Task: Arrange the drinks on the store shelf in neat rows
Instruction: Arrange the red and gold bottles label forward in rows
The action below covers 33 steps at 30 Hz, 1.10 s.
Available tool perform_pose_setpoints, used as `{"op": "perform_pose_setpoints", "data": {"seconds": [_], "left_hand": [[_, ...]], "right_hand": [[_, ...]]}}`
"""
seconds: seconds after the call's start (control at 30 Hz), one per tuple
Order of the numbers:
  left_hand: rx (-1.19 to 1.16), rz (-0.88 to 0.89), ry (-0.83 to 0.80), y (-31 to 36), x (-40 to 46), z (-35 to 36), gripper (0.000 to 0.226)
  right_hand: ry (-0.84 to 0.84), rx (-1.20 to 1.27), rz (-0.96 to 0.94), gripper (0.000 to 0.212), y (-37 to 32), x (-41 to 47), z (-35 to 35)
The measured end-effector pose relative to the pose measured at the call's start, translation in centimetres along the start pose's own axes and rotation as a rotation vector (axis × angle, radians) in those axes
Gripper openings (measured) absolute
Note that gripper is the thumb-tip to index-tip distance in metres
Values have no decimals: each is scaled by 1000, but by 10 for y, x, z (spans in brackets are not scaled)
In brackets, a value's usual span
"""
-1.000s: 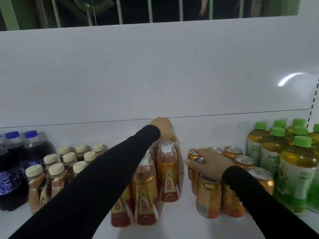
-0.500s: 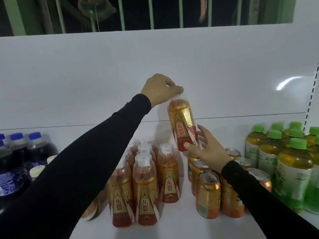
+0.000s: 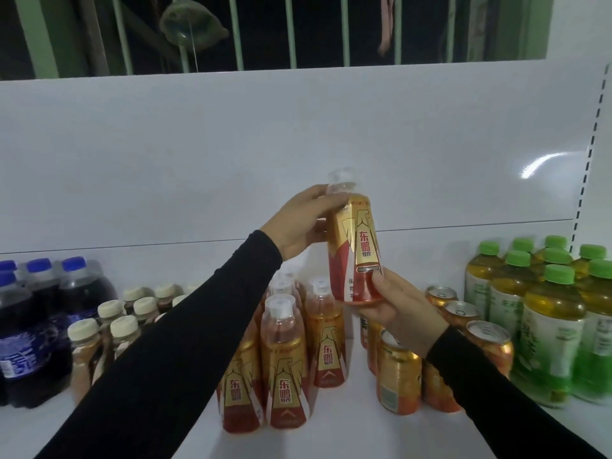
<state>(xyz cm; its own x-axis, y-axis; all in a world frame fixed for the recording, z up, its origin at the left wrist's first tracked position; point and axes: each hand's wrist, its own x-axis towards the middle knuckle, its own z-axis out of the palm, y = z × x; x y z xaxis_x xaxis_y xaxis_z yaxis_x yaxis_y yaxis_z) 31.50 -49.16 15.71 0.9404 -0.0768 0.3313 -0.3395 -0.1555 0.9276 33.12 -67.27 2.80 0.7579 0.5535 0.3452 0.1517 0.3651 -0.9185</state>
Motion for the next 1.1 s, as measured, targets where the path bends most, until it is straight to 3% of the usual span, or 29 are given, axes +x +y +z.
{"op": "perform_pose_setpoints", "data": {"seconds": [0.1, 0.2, 0.27, 0.33, 0.53, 0.7, 0.83, 0.97, 1.1], "left_hand": [[-27, -7, 85, -2, 0, 0, 34], [-49, 9, 161, 1, -2, 5, 40], [-58, 32, 199, 3, -2, 8, 45], [-61, 56, 199, 5, -4, 11, 42], [-83, 9, 68, 12, -11, 7, 20], [-153, 2, 17, 4, -15, 5, 23], [-168, 7, 140, 4, -15, 7, 51], [-179, 25, 178, 1, -17, 11, 49], [-174, 19, 83, 1, -19, 5, 41]], "right_hand": [[41, 35, 7, 38, 1, 0, 2], [151, -180, -96, 35, 0, -2, 11], [171, -348, -183, 49, 0, -5, 21], [209, -360, -251, 58, 0, -7, 24], [125, -95, -200, 38, -7, -12, 26], [52, 103, -88, 52, -8, -12, 23], [84, -74, -133, 36, -11, -13, 27], [174, -296, -222, 44, -8, -12, 31], [184, 79, -171, 49, -10, -12, 27]]}}
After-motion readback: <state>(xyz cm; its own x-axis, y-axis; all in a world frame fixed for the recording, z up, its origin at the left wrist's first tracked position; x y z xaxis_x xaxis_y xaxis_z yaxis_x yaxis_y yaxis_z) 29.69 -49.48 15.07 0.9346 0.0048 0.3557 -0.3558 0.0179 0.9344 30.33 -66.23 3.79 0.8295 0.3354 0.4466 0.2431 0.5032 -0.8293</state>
